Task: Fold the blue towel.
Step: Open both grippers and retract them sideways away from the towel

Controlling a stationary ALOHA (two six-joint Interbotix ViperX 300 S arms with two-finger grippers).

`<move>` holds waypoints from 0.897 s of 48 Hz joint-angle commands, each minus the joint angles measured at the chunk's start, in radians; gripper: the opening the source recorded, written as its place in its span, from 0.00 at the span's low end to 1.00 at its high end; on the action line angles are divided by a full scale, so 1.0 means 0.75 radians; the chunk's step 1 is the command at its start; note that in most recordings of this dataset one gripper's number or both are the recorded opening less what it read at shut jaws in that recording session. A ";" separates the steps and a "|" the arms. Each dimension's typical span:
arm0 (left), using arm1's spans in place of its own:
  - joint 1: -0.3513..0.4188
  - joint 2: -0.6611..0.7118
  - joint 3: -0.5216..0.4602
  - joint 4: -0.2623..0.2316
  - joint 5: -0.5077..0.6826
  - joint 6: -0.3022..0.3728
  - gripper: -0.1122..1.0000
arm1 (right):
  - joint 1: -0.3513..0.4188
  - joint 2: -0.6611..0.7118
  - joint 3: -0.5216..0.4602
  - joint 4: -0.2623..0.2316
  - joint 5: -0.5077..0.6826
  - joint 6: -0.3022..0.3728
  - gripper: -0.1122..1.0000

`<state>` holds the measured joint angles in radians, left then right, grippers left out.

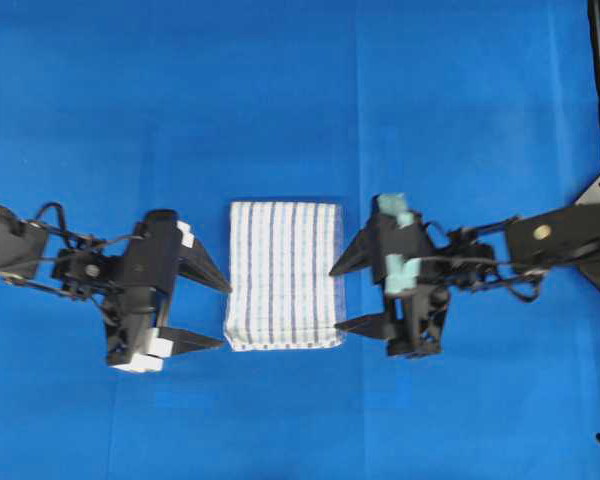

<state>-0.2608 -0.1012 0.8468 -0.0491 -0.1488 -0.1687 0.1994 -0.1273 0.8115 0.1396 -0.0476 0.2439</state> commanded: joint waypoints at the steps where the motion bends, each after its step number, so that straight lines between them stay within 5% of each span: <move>1: 0.000 -0.098 -0.002 0.006 0.031 0.004 0.80 | -0.027 -0.106 0.014 -0.033 0.012 -0.010 0.87; 16: 0.004 -0.360 0.125 0.004 0.057 0.086 0.80 | -0.090 -0.421 0.180 -0.127 0.022 -0.018 0.87; 43: 0.076 -0.920 0.503 0.006 -0.016 0.096 0.79 | -0.092 -1.039 0.534 -0.221 0.043 -0.018 0.87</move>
<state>-0.2163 -0.7501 1.2088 -0.0476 -0.1503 -0.0982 0.1319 -0.8667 1.1919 -0.0215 -0.0061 0.2316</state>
